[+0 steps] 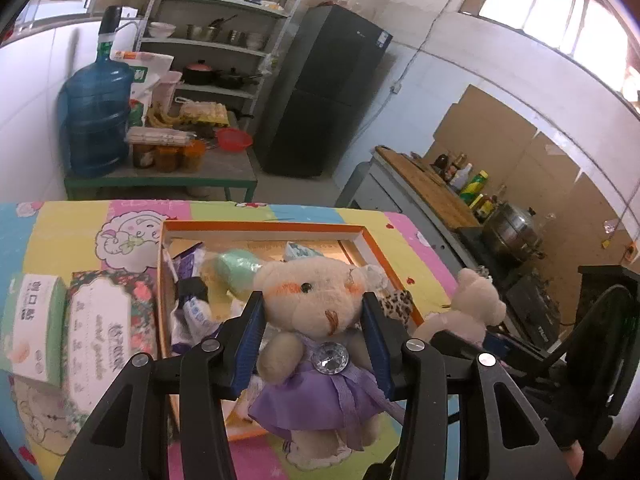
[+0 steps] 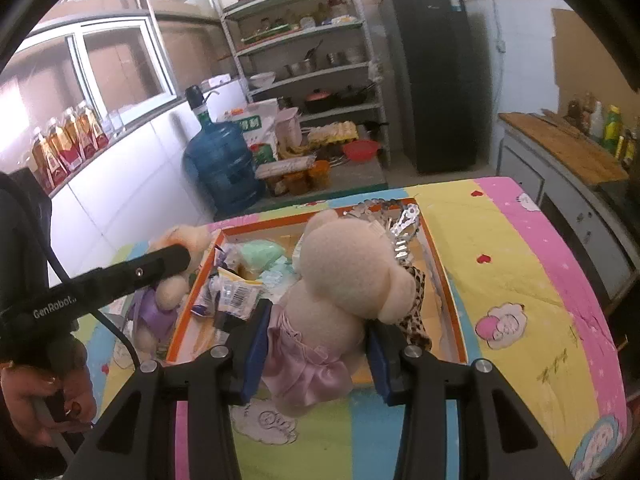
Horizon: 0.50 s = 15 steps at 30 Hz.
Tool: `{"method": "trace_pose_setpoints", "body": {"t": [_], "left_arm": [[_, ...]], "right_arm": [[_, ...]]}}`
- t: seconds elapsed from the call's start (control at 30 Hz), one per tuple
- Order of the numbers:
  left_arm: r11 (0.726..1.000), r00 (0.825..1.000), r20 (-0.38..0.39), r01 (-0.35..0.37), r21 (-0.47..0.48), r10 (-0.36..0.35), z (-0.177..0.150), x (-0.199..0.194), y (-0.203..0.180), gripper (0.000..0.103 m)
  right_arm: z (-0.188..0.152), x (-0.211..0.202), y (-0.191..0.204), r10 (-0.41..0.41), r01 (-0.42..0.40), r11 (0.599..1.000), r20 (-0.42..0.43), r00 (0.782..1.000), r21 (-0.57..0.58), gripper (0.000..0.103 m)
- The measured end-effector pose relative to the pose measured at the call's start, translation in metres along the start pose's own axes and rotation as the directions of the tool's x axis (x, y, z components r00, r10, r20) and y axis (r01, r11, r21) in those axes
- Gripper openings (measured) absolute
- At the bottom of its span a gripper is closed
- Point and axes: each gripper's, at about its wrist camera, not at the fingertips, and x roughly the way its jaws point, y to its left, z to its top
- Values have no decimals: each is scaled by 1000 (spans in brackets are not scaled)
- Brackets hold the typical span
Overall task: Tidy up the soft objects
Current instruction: 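Lift and carry both teddy bears over the box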
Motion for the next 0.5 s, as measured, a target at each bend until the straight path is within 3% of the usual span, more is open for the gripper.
{"method": "trace_pose_setpoints", "body": {"t": [0.5], "left_arm": [[995,995,-40,-97,-9,96,10,51,-4,49]], "right_arm": [[20,55,-29,98,-105,993,-119,988,-50,44]]}}
